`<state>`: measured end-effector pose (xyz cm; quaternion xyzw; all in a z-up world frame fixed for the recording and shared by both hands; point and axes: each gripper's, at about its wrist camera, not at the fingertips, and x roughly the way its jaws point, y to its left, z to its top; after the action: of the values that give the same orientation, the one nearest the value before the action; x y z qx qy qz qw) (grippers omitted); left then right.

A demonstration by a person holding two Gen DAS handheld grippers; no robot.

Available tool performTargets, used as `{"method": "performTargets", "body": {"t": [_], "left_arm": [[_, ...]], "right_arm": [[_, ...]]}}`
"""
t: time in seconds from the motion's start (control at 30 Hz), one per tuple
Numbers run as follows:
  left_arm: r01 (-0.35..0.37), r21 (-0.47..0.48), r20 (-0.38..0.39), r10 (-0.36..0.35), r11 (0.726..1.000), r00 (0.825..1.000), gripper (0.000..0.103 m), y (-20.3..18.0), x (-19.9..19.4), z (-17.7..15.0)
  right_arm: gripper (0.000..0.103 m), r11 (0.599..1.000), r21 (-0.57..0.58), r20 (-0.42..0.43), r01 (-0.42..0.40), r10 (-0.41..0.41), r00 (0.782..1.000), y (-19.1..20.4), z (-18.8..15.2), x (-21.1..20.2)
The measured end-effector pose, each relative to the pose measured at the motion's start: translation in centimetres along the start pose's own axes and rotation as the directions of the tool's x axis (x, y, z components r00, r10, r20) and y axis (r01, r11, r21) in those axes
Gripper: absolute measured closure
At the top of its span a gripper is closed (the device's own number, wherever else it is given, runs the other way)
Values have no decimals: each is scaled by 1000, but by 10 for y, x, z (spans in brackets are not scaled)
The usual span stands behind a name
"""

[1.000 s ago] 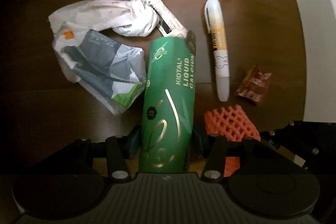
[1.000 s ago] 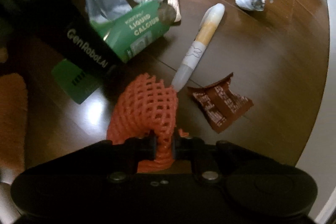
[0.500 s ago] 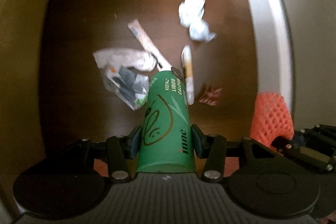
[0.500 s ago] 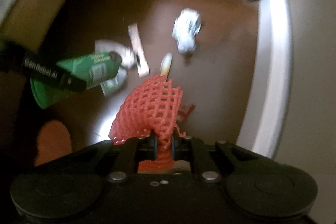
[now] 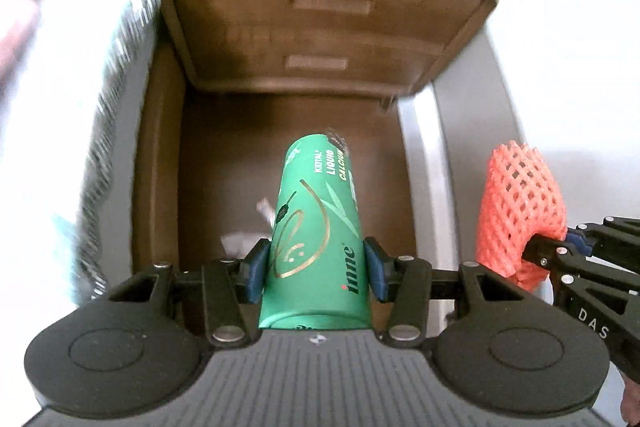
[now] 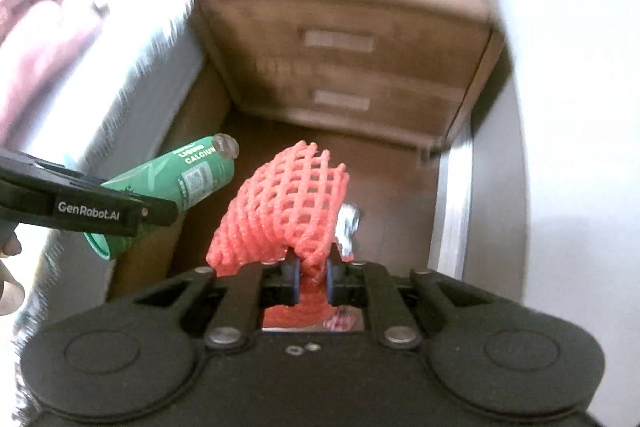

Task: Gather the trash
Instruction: 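Lift the green tube and orange net up over the teal bin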

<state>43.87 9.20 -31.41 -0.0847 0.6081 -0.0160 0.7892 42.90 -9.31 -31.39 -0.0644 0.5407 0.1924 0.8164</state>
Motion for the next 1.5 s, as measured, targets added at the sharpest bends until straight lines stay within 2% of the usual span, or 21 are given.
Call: {"method": "performTargets", "body": {"t": [0.13, 0.27, 0.33, 0.4, 0.53, 0.67, 0.97, 1.13, 1.37, 1.5], "left_arm": [[3, 16, 78, -4, 1000, 997, 55, -17, -61, 31], [-17, 40, 165, 11, 999, 986, 55, -33, -113, 63], [-31, 33, 205, 23, 999, 978, 55, -43, -138, 81], [-41, 19, 238, 35, 999, 971, 55, -51, -160, 93], [-15, -25, 299, 22, 1000, 954, 55, -62, -200, 126], [-14, -12, 358, 17, 1000, 933, 55, -65, -230, 159], [10, 61, 412, -35, 998, 911, 55, -46, -250, 255], [-24, 104, 429, -23, 994, 903, 55, -34, -245, 304], [-44, 125, 411, -11, 991, 912, 55, -19, -220, 378], [-43, 141, 396, -16, 989, 918, 55, -20, -199, 409]], "right_arm": [[93, 1000, 3, 74, -4, 3, 997, -2, 43, -54], [93, 999, -34, 156, -12, 17, 988, 0, 86, -99], [93, 999, -52, 185, 2, 8, 983, 1, 106, -113], [93, 999, -44, 205, -23, 31, 978, -4, 126, -128], [93, 998, 0, 257, -69, 67, 964, -14, 168, -156], [93, 999, 10, 308, -45, 39, 951, -19, 204, -178], [93, 998, 50, 361, 43, -58, 931, -21, 292, -185], [93, 993, 60, 355, 106, -120, 927, -10, 340, -167], [93, 985, 110, 320, 134, -163, 933, -11, 402, -135], [93, 979, 122, 284, 165, -194, 939, -18, 426, -111]]}}
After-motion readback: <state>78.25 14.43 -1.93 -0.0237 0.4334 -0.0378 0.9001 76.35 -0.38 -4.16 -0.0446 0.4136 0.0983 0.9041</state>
